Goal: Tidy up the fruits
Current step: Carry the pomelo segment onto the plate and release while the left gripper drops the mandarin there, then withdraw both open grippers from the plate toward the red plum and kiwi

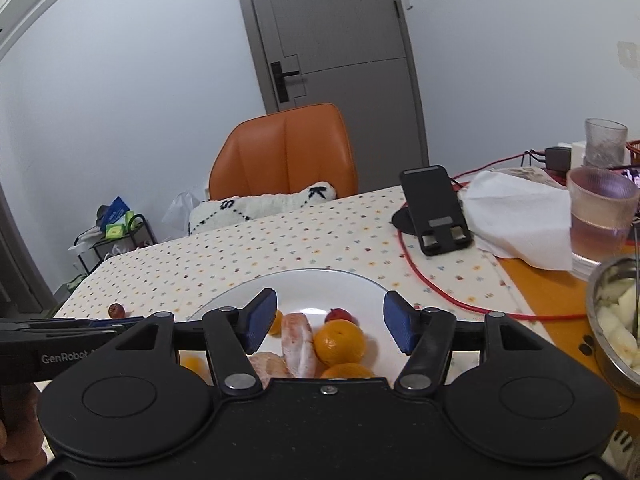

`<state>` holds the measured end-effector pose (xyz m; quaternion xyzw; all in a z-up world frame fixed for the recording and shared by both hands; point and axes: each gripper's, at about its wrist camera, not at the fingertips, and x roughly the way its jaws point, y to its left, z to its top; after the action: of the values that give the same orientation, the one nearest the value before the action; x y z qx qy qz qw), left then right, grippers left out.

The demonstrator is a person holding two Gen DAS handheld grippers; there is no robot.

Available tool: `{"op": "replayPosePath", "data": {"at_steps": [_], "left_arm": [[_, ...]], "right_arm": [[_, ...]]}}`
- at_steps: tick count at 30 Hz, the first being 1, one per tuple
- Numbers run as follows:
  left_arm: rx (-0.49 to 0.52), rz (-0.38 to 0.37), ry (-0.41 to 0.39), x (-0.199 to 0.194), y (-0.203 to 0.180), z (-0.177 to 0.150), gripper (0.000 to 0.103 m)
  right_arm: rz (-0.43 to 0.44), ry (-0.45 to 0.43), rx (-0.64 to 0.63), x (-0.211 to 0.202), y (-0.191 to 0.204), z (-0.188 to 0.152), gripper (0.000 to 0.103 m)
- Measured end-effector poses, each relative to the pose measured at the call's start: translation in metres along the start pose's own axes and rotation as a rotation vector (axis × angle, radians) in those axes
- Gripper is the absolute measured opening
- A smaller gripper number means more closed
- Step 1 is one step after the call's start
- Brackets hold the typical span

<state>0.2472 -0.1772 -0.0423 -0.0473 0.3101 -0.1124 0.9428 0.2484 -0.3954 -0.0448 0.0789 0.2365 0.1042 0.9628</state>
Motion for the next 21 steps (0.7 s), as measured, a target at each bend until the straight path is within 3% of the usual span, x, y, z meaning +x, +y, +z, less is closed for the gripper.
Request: {"op": "replayPosePath", "data": {"at_steps": [7, 14, 21], "left_arm": [[-0.016, 0.026, -0.011, -0.011, 0.012, 0.003, 0.031], [-0.04, 0.074, -0.033, -0.028, 0.038, 0.004, 0.051], [-0.057, 0.123, -0.035, -0.043, 0.065, 0.002, 0.059]], "right_arm": [[0.021, 0.015, 0.003, 0.001, 0.008, -0.003, 0.061], [0.064, 0.024, -0.027, 0.005, 0.031, -0.002, 0.065], [0.102, 0.039, -0.04, 0.011, 0.054, -0.005, 0.078]]}}
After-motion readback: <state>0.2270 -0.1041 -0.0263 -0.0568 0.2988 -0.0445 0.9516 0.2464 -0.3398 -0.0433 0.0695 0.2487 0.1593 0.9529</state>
